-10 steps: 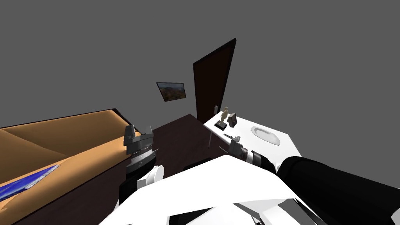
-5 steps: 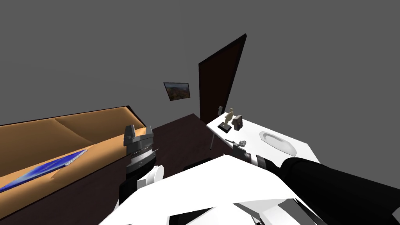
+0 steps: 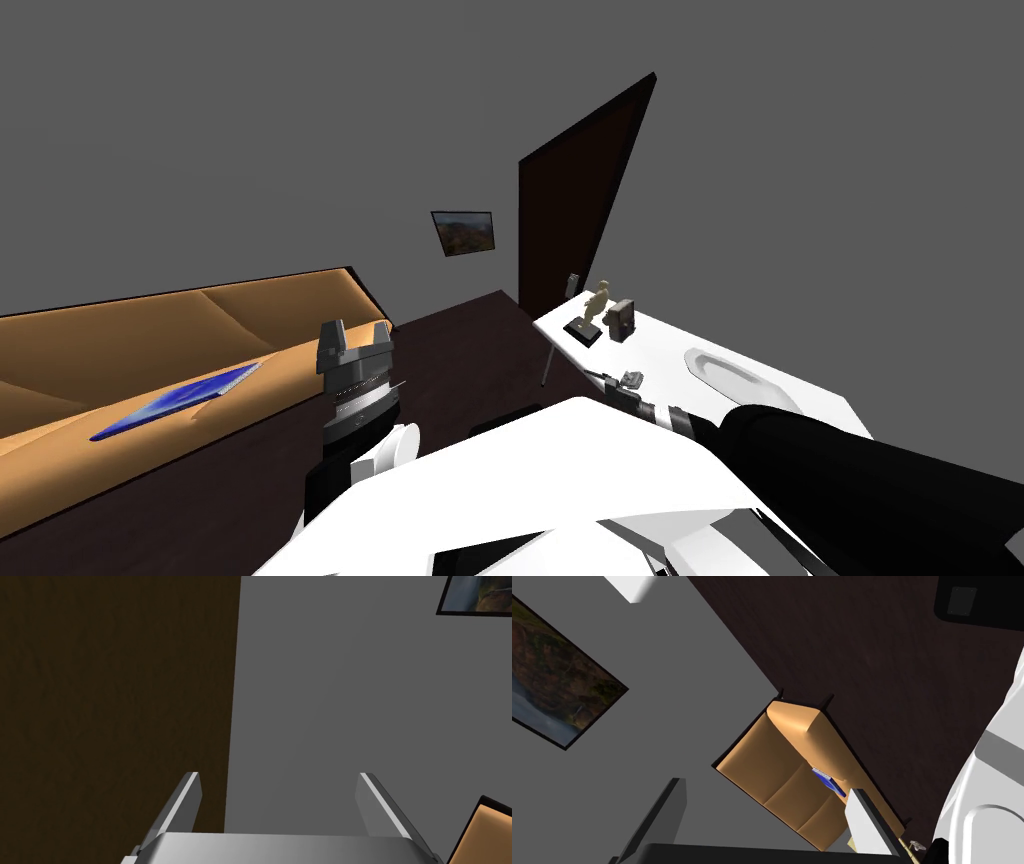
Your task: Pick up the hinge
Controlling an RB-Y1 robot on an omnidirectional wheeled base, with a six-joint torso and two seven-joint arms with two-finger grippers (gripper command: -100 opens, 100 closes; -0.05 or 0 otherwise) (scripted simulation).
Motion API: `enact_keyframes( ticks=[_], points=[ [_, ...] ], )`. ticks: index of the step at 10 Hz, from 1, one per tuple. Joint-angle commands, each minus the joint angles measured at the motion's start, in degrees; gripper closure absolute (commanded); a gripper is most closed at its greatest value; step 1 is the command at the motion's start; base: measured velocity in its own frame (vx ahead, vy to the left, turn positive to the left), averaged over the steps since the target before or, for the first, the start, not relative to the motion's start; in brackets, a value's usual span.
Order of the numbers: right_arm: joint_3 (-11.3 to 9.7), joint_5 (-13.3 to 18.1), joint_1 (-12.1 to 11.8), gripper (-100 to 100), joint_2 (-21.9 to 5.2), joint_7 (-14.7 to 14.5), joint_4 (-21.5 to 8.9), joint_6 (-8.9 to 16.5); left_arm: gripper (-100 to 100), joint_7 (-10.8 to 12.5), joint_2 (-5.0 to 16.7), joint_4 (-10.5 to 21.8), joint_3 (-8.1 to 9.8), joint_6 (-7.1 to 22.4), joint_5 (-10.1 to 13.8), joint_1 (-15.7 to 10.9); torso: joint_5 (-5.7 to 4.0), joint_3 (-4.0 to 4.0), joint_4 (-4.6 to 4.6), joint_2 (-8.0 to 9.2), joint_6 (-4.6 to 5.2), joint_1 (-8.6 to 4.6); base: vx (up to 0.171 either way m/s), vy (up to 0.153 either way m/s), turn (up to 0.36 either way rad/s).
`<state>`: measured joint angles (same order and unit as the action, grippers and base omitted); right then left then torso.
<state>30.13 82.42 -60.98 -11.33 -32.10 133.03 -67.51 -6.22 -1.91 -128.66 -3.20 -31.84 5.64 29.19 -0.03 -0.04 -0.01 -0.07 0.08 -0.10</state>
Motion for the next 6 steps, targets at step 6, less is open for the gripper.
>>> enact_keyframes(
  ticks=[6],
  points=[
    [4.4, 9.5, -2.7, -100, -1.2, -3.2, 0.0, -5.2, 0, 0.0, 0.0, 0.0, 0.0, 0.0, 0.0, 0.0, -0.01, -0.03, -0.01, -0.06, -0.03, -0.1, 0.019, -0.035, 0.158]
  ],
)
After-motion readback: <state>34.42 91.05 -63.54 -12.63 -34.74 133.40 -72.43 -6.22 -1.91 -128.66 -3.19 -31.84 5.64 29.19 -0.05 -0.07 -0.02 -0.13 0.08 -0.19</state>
